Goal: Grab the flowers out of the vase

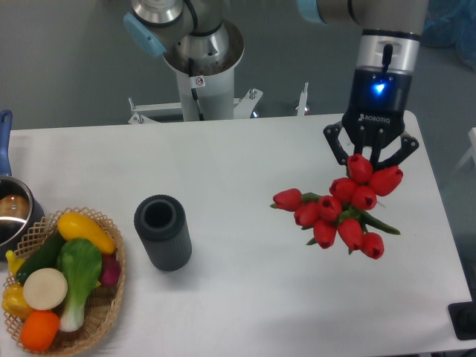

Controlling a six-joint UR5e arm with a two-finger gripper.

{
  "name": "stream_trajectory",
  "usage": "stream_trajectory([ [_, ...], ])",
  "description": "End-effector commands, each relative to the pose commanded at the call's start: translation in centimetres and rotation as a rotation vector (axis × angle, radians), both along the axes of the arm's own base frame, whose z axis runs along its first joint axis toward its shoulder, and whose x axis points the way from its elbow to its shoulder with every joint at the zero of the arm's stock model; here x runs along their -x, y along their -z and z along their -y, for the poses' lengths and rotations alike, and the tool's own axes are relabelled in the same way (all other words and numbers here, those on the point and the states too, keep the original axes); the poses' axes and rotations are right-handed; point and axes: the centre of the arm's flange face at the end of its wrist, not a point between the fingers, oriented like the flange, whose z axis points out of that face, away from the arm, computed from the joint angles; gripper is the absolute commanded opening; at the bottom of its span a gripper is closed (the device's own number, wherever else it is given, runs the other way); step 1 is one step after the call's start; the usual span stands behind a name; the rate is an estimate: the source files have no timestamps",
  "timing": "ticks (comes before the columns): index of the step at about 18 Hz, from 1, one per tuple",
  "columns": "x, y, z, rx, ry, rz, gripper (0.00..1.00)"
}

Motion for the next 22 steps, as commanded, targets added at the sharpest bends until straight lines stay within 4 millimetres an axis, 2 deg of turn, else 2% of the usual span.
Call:
stream_trajectory([
  [3,-0.7,1.0,-1.6,0.096,0.008,-0.038,0.19],
  [5,-0.9,2.3,-2.6,0.169,0.012,-0.039,0.2],
  [10,-1.4,5.1,-3.7,0.328,0.017,0.007,0.19],
  [13,-1.6,5.6,-3.5,0.424,0.075,0.02,0.18],
  [16,-1.0,5.1,-3.6,0.512,0.126,0.093,0.18],
  [18,-0.8,4.5,-4.0,0.517,0.134,0.098,0.18],
  [22,-0.9,4.8,-4.2,0.52,0.139,0.101,0.18],
])
